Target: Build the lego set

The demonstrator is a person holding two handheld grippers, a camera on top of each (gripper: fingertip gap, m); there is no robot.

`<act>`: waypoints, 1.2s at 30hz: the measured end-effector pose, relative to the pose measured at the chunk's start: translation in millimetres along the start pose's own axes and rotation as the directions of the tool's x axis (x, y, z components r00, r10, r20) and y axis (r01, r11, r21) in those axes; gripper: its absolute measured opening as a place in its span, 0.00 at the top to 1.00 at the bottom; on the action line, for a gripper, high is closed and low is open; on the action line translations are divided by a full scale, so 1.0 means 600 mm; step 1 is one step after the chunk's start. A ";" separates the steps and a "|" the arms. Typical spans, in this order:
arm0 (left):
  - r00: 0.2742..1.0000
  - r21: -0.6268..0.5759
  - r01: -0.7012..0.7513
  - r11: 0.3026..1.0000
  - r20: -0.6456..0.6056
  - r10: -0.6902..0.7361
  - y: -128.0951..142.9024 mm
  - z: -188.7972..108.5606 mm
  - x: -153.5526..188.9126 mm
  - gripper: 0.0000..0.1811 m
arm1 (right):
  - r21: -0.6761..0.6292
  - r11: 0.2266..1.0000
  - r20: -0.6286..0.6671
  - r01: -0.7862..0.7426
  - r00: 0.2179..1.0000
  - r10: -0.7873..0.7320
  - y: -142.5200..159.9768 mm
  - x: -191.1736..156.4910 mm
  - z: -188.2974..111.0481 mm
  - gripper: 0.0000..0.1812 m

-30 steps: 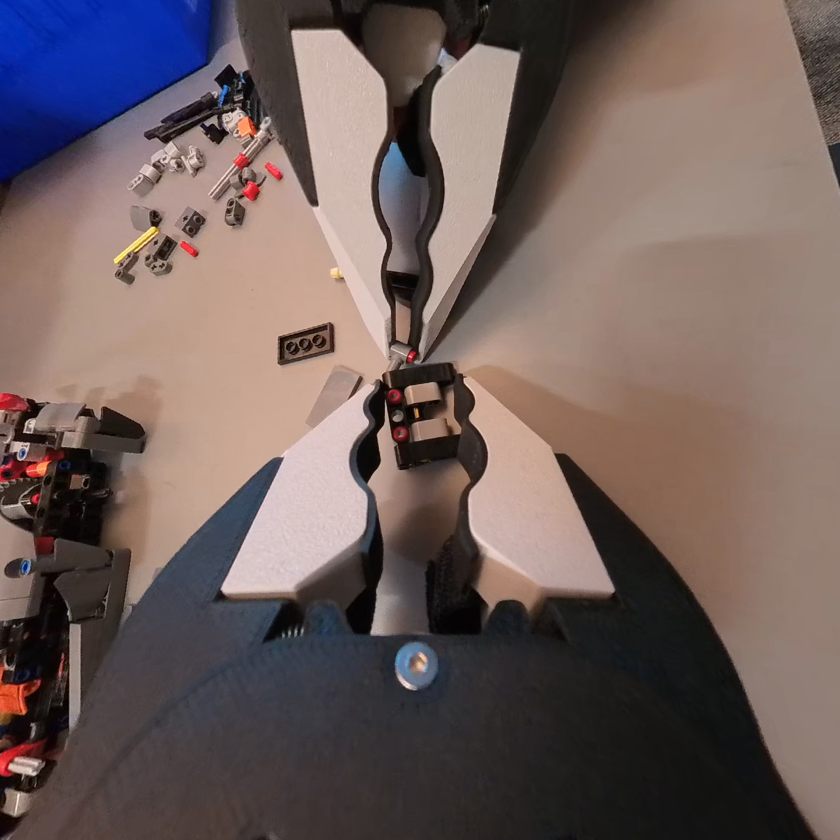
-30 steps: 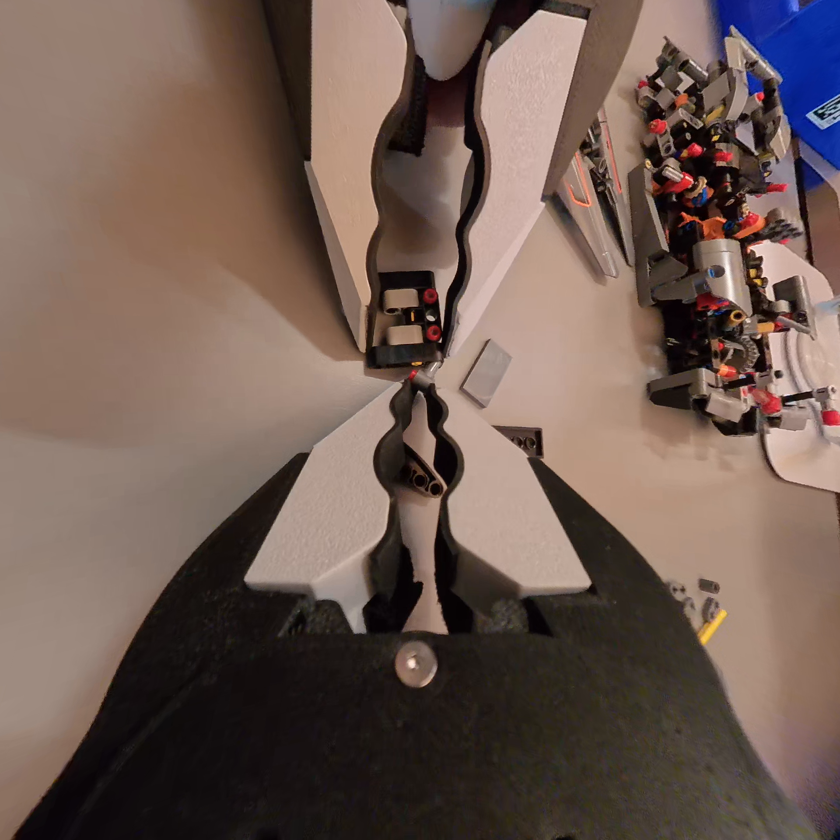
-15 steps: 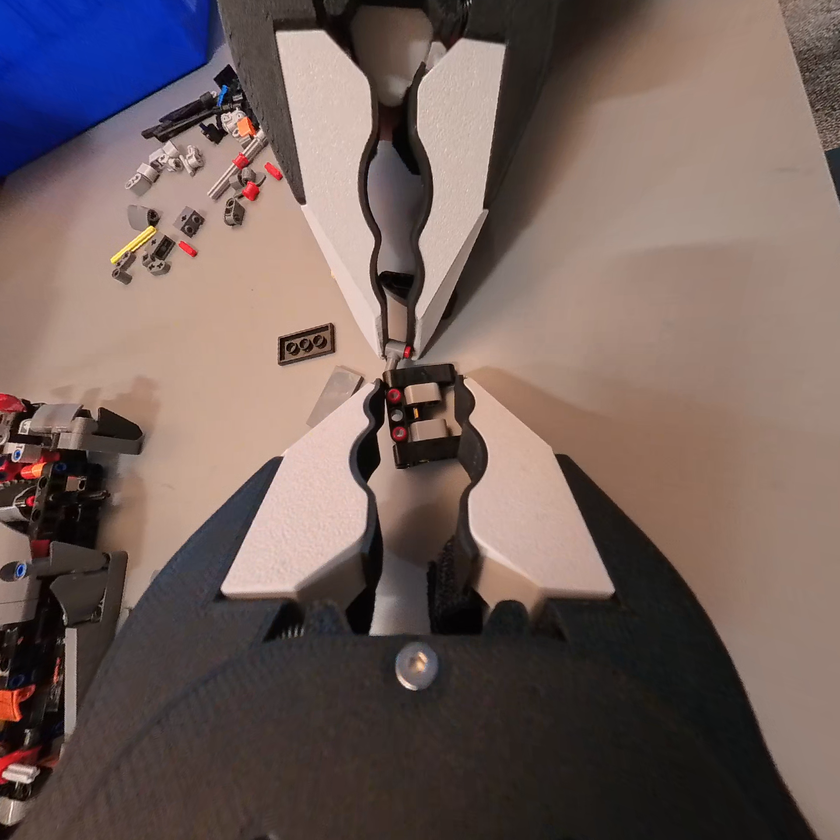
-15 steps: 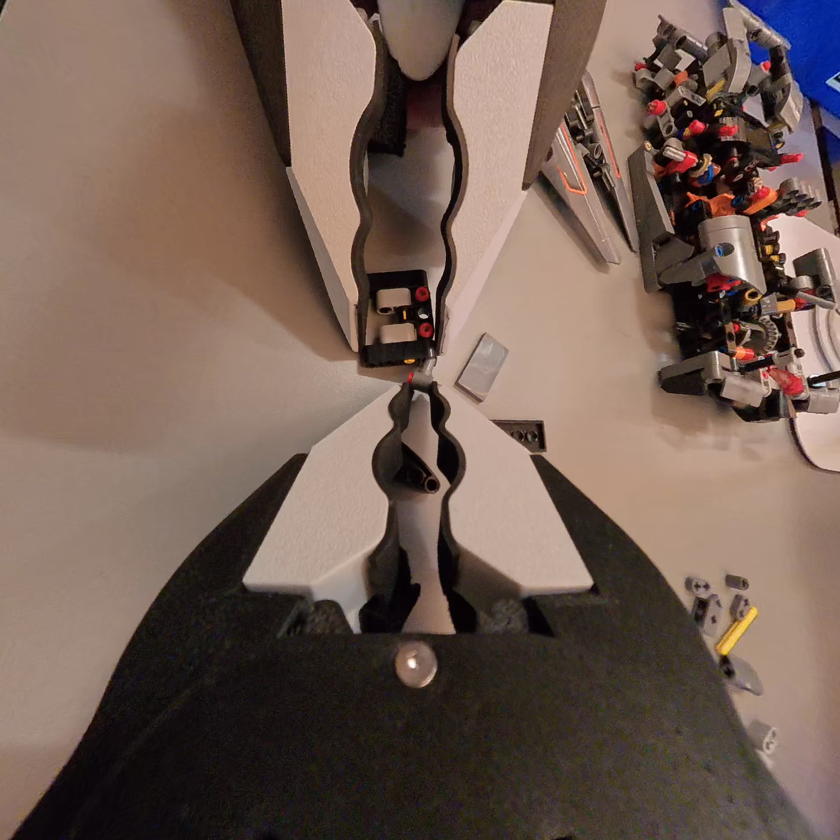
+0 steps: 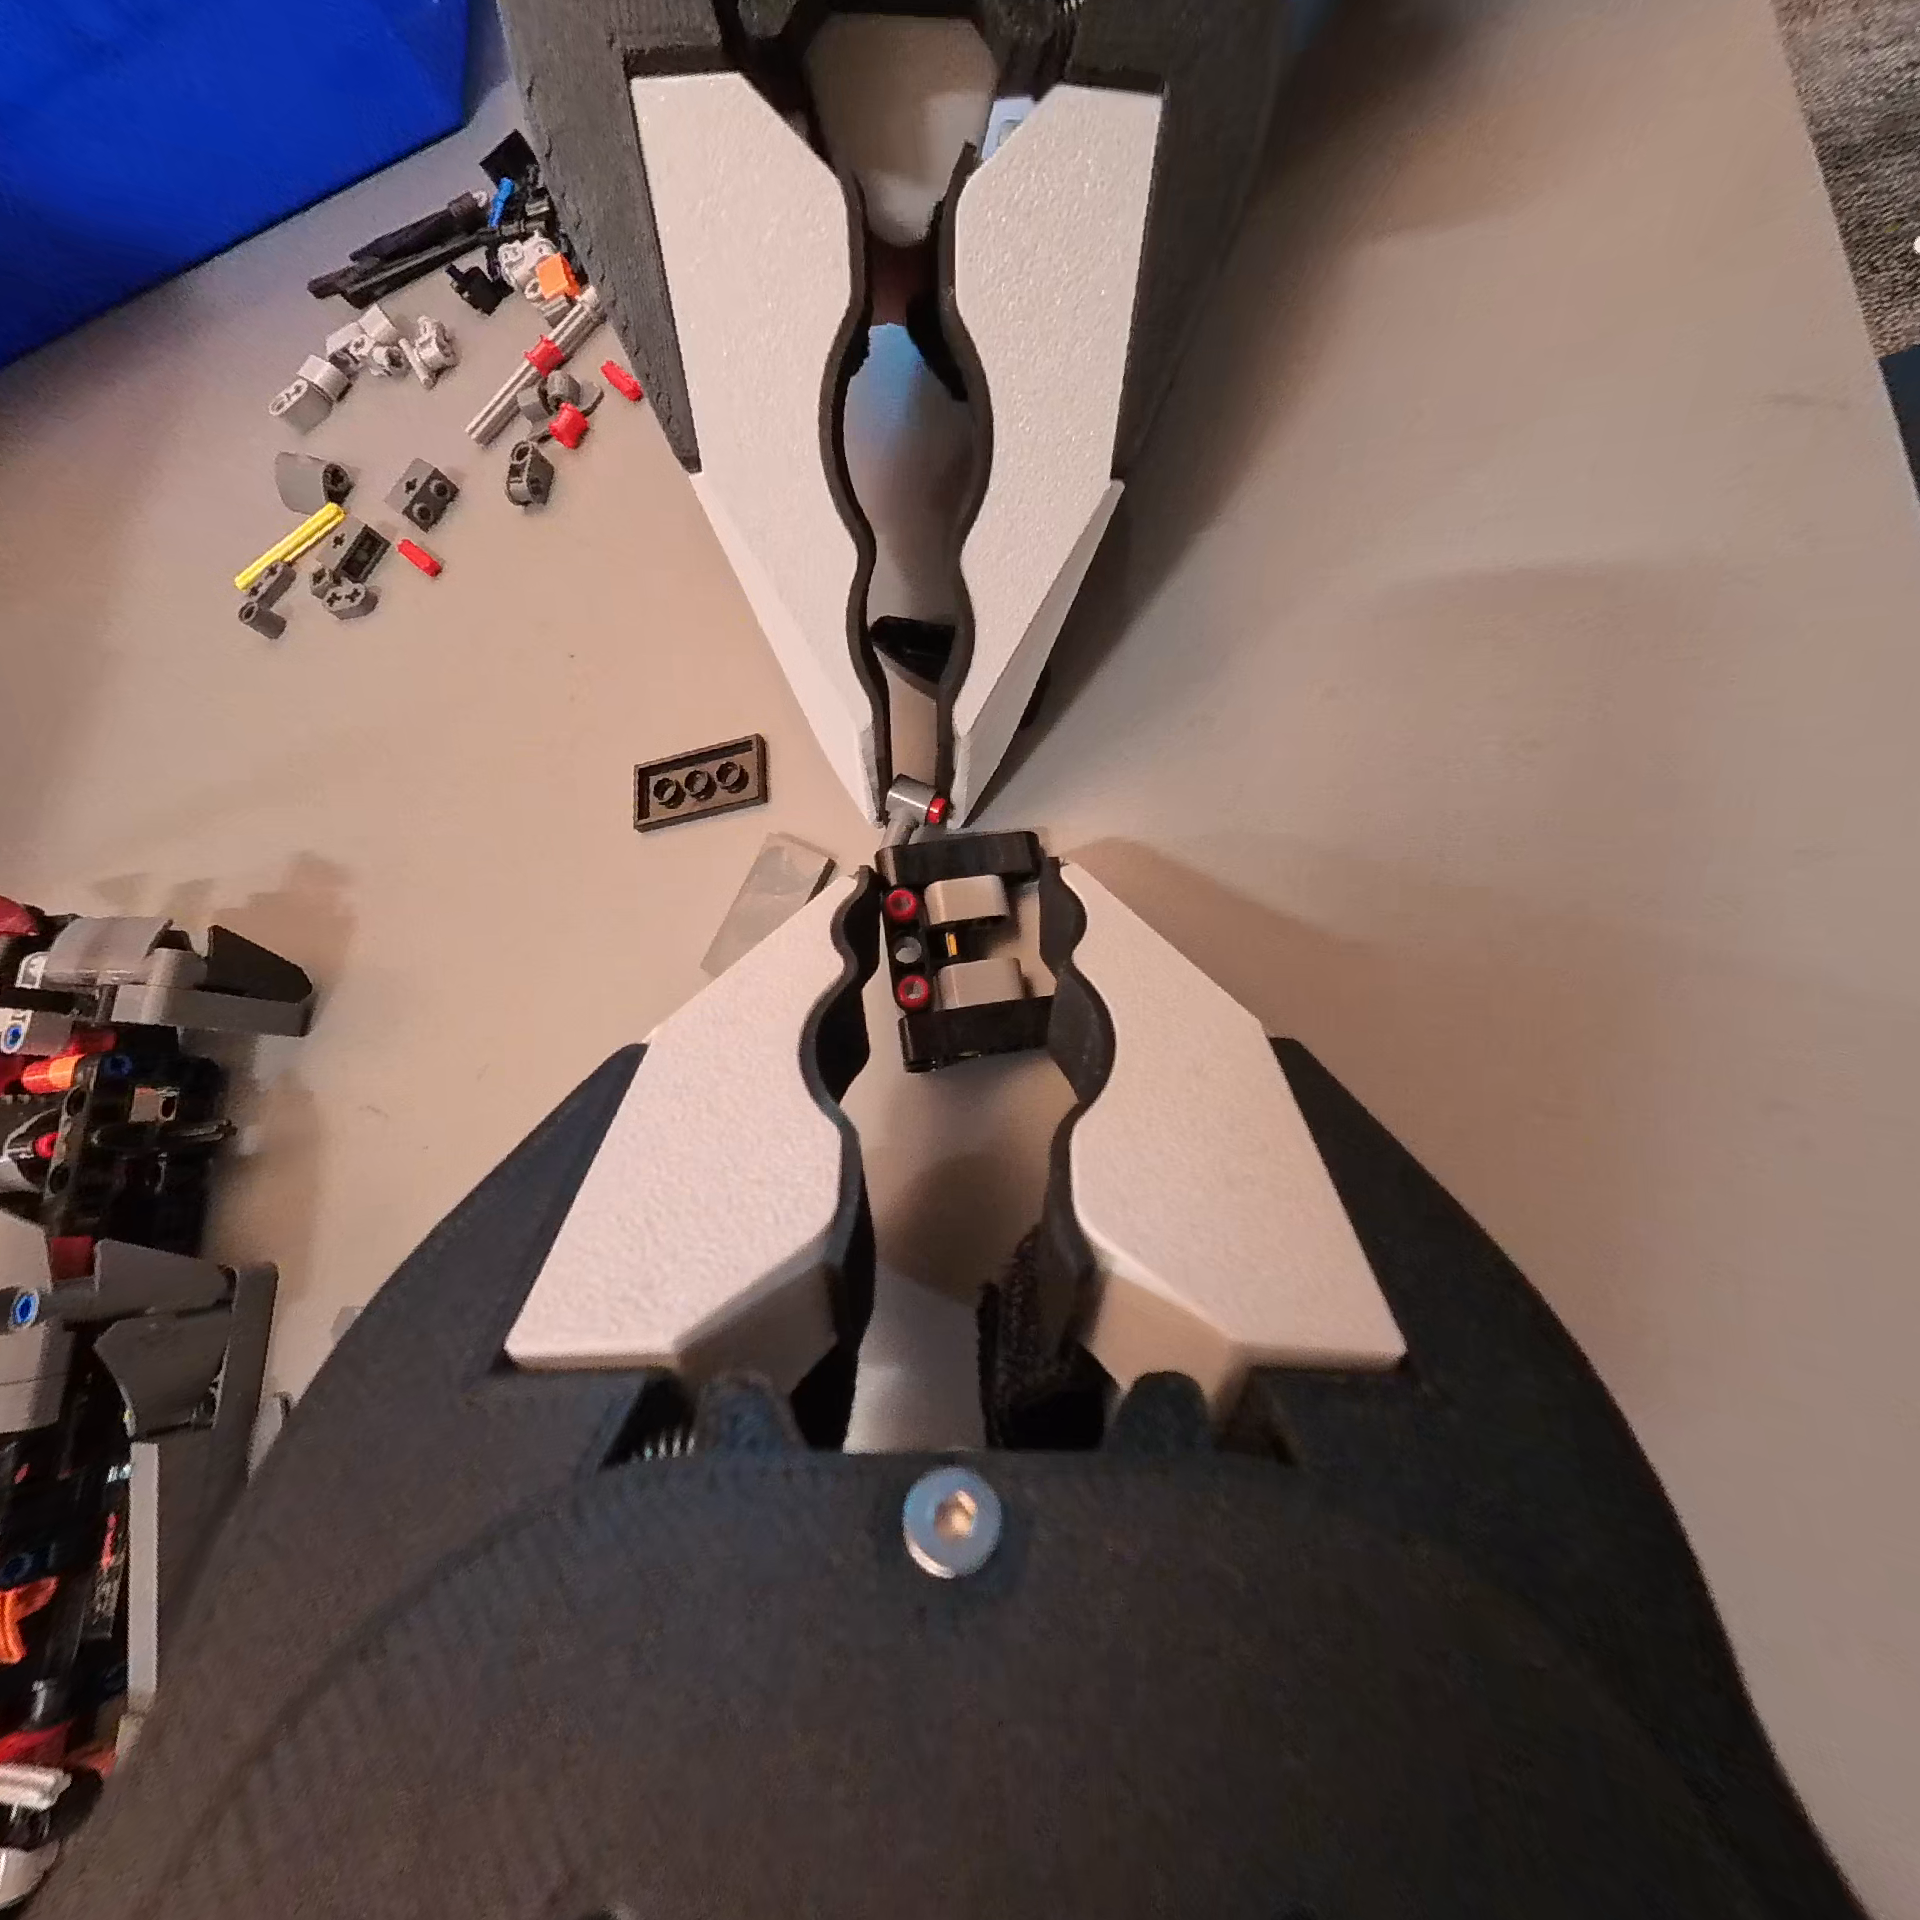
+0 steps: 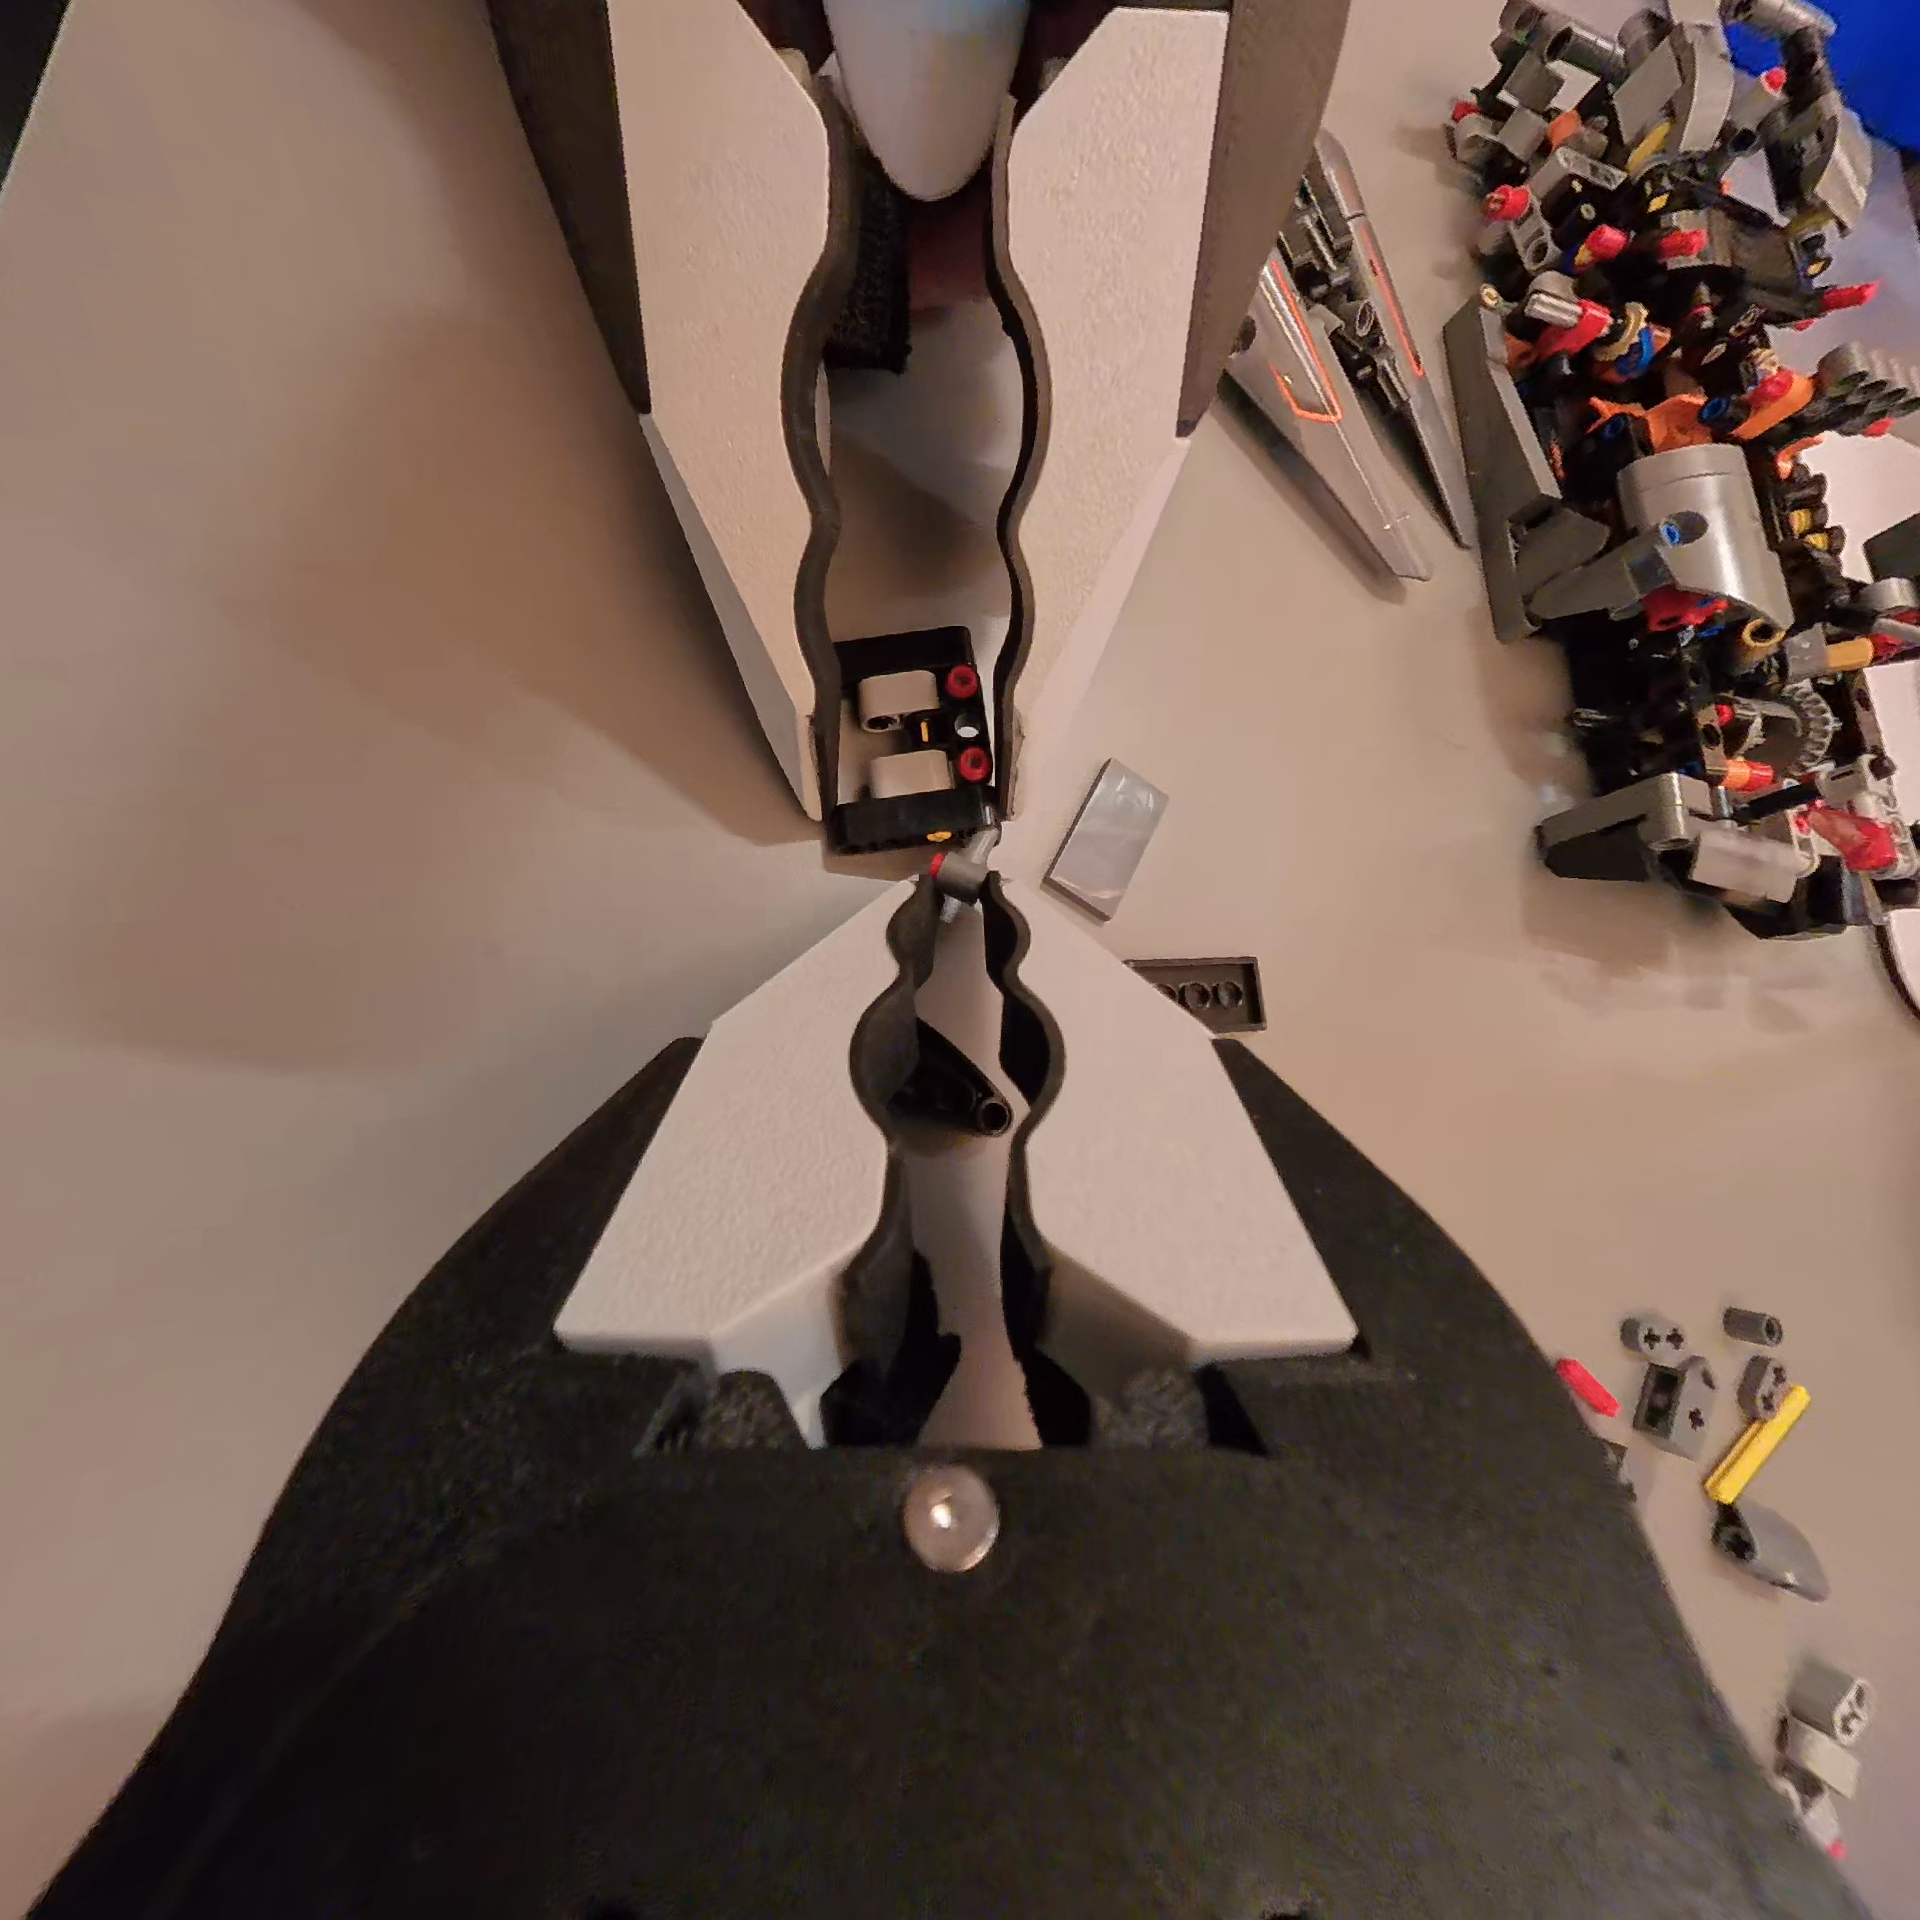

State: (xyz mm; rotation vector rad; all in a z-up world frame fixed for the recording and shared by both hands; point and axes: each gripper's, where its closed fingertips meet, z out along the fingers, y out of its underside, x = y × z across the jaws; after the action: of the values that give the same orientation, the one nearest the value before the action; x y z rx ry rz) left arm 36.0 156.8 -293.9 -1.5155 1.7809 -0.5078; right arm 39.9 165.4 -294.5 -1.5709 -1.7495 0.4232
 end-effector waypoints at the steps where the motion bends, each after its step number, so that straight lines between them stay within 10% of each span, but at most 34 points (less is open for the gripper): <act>1: 1.000 0.000 0.000 1.000 0.000 0.000 0.000 0.000 0.000 0.84 | 0.001 1.000 0.002 -0.002 1.000 0.002 0.000 0.000 0.000 0.96; 36: 0.993 0.026 -0.025 0.999 -0.112 0.028 -0.004 -0.005 0.025 0.84 | 0.021 0.985 0.075 0.171 0.982 -0.173 -0.002 -0.023 -0.007 0.98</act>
State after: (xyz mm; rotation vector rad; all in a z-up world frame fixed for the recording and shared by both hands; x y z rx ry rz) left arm 34.9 141.6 -294.3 -1.4697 1.8712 -0.6099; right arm 41.8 150.9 -295.1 -1.3958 -1.9190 0.4146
